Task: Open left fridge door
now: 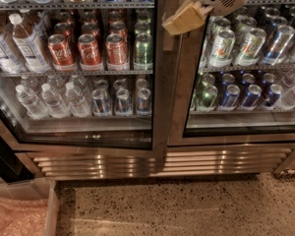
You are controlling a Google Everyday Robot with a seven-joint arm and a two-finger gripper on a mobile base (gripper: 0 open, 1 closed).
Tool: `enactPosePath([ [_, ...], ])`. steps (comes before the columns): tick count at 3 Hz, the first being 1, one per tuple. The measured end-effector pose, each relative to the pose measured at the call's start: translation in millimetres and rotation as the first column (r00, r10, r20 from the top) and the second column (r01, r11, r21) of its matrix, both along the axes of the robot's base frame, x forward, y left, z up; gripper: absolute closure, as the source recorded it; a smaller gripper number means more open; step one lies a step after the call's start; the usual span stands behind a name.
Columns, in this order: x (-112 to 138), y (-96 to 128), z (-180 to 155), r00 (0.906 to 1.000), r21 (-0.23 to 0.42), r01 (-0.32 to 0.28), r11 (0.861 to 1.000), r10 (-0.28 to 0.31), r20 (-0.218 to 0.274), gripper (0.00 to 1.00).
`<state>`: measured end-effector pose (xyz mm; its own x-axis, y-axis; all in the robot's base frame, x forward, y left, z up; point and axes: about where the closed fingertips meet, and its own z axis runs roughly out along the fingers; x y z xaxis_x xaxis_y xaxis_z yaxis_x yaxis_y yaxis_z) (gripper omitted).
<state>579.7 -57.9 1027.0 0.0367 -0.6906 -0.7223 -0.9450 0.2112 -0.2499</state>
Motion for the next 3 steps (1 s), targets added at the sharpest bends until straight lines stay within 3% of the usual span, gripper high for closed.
enactPosePath([
  [2,-18.5,5.3,7.4,0.9990,0.015,-0.040,0.999,0.040,0.018,0.66],
  [3,-20.8,4.6,7.2,0.9990,0.015,-0.042,0.999,0.041,0.017,0.60],
])
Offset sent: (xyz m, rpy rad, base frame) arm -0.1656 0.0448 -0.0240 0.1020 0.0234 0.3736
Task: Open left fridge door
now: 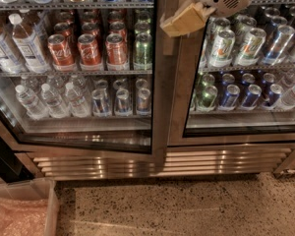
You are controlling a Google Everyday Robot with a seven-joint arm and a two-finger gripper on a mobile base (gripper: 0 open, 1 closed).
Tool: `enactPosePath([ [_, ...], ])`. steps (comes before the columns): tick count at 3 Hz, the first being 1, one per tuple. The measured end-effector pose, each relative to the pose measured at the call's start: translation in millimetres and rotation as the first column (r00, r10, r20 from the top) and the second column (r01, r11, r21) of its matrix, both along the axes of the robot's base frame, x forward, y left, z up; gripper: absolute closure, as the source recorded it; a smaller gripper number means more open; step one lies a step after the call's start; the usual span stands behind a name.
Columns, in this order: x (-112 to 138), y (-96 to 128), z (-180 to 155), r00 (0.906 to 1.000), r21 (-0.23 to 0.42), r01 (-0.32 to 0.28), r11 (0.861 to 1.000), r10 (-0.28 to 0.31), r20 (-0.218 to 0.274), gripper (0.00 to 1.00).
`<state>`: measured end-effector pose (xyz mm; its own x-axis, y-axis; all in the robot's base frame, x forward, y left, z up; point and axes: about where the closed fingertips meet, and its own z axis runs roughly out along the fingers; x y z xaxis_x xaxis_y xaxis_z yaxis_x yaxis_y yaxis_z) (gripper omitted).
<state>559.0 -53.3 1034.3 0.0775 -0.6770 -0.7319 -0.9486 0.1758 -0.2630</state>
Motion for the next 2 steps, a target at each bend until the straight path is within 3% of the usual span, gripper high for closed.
enactPosePath([
  [1,-46.5,0.7,-10.3,0.9970,0.027,-0.065,0.998,0.066,-0.040,0.57],
  [2,-48.4,0.6,-9.8,0.9967,0.028,-0.068,0.997,0.069,-0.042,0.51],
])
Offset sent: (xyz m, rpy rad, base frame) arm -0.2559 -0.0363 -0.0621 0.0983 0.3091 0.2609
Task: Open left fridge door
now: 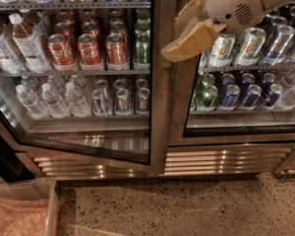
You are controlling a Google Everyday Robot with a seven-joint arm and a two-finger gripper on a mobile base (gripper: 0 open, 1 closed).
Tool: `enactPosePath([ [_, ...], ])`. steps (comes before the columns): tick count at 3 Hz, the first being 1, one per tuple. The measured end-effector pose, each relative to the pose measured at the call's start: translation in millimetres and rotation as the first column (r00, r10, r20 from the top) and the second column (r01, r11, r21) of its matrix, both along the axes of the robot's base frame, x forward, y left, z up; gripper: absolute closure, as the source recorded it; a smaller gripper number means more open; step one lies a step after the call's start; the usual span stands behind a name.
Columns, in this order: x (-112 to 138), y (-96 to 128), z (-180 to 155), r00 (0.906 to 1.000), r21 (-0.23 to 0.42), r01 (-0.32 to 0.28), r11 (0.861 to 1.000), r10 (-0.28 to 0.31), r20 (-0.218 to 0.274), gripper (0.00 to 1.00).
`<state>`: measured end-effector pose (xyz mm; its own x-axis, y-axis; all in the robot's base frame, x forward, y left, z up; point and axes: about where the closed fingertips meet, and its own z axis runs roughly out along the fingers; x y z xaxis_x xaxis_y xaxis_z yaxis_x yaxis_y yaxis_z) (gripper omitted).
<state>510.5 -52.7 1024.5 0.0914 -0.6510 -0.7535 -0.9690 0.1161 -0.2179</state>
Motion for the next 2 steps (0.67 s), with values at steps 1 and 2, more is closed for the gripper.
enactPosePath([
  [1,-4.1,-0.4,0.0,1.0000,0.000,0.000,1.000,0.000,0.000,0.48],
  [2,-32.3,-10.5,-3.3,0.9997,0.002,-0.011,1.000,0.011,-0.021,0.42],
])
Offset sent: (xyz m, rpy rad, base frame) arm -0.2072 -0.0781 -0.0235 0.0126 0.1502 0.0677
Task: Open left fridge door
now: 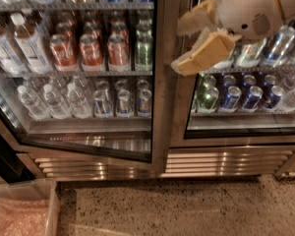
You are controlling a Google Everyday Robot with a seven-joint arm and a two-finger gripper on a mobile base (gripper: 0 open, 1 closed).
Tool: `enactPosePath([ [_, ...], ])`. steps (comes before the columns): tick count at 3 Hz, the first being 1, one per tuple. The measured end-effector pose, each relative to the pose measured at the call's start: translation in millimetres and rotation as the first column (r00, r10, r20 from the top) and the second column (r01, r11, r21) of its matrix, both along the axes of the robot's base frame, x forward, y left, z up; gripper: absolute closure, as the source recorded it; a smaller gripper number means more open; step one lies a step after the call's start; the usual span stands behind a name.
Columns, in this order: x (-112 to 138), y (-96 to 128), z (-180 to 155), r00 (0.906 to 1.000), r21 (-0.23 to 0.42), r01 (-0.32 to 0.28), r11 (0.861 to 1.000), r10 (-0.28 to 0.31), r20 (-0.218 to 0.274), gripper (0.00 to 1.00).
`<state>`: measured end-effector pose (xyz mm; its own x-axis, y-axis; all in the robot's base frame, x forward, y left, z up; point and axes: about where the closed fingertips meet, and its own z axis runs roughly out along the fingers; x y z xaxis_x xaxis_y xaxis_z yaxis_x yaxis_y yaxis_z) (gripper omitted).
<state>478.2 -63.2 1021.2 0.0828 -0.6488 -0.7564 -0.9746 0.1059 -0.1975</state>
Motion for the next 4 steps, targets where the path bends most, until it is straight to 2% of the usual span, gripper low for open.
enactPosePath([
  [1,-38.2,-2.4,11.6,0.9992,0.009,-0.018,1.000,0.018,0.037,0.43],
  [2,-86.3,-65.9,25.0,0.9900,0.031,0.102,0.994,-0.104,0.095,0.38],
  [3,-111.7,-126.0,33.3,0.9616,0.055,0.235,0.970,-0.241,0.132,0.34],
  [4,-118.5,-163.9,31.3,0.9307,0.052,0.328,0.943,-0.333,0.153,0.15],
])
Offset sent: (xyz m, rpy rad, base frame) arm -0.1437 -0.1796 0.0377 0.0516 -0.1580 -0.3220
